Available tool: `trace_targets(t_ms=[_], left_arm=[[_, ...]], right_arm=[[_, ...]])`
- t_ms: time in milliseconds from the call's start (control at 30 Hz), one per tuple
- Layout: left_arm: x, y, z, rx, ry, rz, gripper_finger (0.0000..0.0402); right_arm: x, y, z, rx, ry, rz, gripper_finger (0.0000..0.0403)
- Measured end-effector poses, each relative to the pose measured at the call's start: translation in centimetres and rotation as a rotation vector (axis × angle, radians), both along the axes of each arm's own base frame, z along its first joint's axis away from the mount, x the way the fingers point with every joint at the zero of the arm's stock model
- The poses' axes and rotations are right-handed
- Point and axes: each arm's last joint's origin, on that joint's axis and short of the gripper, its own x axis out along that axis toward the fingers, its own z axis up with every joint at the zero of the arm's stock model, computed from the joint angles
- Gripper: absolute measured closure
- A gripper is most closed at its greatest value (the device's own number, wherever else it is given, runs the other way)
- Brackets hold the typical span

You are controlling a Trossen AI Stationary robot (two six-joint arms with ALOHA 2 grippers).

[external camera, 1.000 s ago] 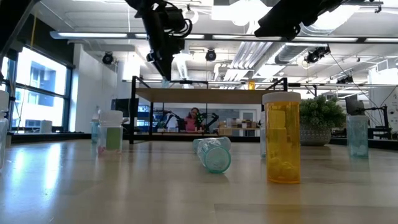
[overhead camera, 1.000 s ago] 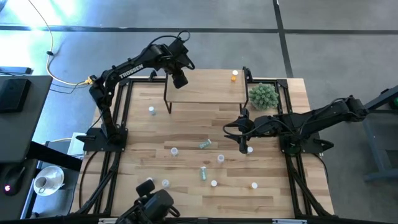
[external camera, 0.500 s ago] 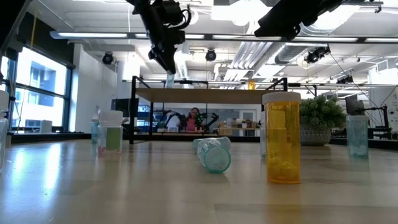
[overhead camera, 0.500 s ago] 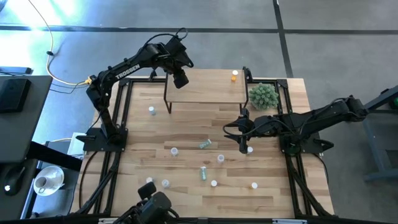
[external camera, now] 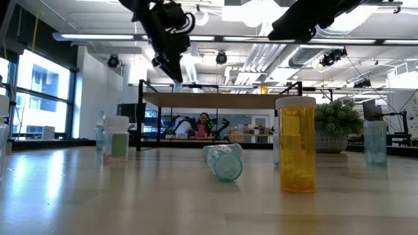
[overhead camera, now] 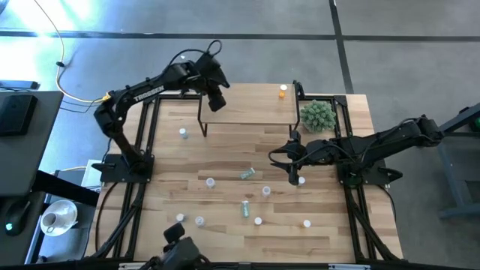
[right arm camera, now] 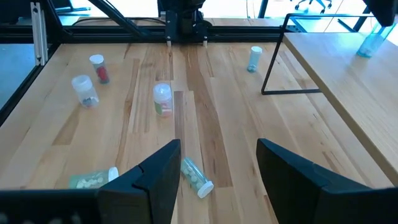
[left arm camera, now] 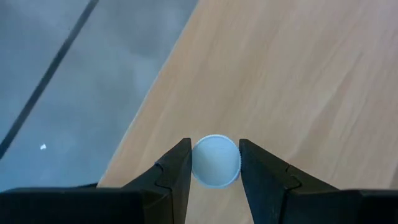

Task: Pick and place medicine bottles onto shelf by color
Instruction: Put the middle blue pill bottle on the shelf

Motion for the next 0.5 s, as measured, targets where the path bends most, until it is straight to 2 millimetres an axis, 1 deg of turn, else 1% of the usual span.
trace_targets(t_ms=[167, 300, 400, 500], left_arm=[[-1.3, -1.0, 1.4, 0.074, -0.007, 0.028, 0.0289], [-1.6, -1.2, 2.0, 0.100, -0.023, 0.032, 0.0289], [-1.4, -1.0, 1.8, 0.104, -0.020, 0.028, 0.0289], [-0.9, -0.5, 1.1, 0.095, -0.010, 0.026, 0.0289]], right_arm=[[0.0, 0.0, 0.0, 0.000, -0.004, -0.001, 0.0201], [0.0, 0.0, 0.1, 0.001, -0.008, -0.002, 0.0201], [0.0, 0.0, 0.1, 0.001, -0.008, -0.002, 0.0201], [0.0, 0.0, 0.1, 0.001, -0.008, -0.001, 0.0201]])
